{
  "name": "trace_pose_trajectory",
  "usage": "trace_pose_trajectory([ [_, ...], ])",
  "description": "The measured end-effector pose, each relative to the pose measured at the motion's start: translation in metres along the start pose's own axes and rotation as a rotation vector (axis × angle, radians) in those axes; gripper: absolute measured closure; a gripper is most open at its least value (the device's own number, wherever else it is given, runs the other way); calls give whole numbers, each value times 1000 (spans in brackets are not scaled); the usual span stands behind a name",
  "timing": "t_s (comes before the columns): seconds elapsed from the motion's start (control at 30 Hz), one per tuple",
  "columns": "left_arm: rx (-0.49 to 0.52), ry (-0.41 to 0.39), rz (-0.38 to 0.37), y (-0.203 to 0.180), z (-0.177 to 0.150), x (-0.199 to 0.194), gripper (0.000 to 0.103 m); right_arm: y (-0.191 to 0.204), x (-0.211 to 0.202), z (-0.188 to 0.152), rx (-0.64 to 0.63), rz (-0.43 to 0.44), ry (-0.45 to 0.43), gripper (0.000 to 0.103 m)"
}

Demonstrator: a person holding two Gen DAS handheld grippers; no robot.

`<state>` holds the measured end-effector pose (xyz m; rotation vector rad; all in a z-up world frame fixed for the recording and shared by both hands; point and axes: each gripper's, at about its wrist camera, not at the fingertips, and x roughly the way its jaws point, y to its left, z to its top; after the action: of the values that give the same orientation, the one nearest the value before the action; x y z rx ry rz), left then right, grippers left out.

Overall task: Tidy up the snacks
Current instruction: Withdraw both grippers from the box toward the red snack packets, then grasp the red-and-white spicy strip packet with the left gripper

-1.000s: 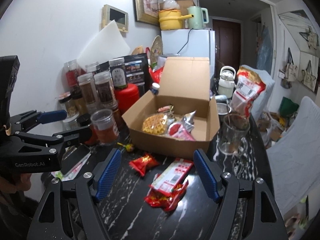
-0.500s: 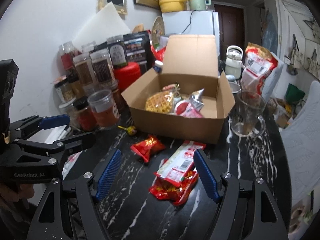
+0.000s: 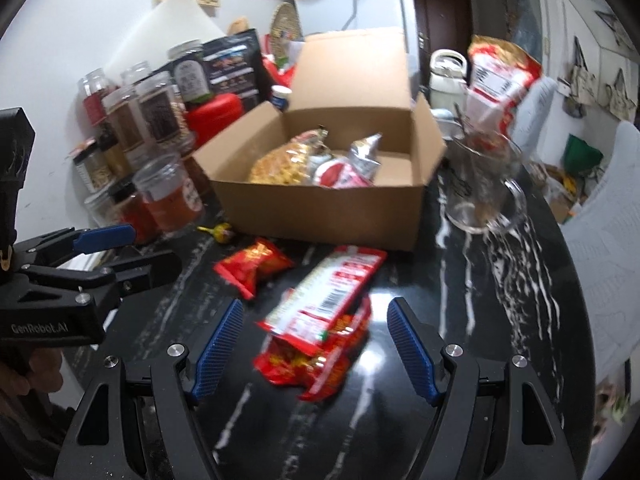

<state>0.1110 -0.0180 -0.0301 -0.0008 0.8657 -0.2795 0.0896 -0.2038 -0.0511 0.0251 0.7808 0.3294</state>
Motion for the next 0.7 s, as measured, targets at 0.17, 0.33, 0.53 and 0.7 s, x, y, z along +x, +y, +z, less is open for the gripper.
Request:
trace_pose_trajectory([
  [0.17,19,47,-56,-21,8,27,15,-25,2,-3,33,-40,12,28],
  [0.33,20,114,-113,-40,16,61,15,-46,5,-3,39,-77,17,28],
  [0.53,2,178,-136,-52,20,96,16,-69,13,-2,76,-85,37,28],
  [0.7,-16,237,-167,-56,22,117,23,-79,17,-1,94,-81,41,28],
])
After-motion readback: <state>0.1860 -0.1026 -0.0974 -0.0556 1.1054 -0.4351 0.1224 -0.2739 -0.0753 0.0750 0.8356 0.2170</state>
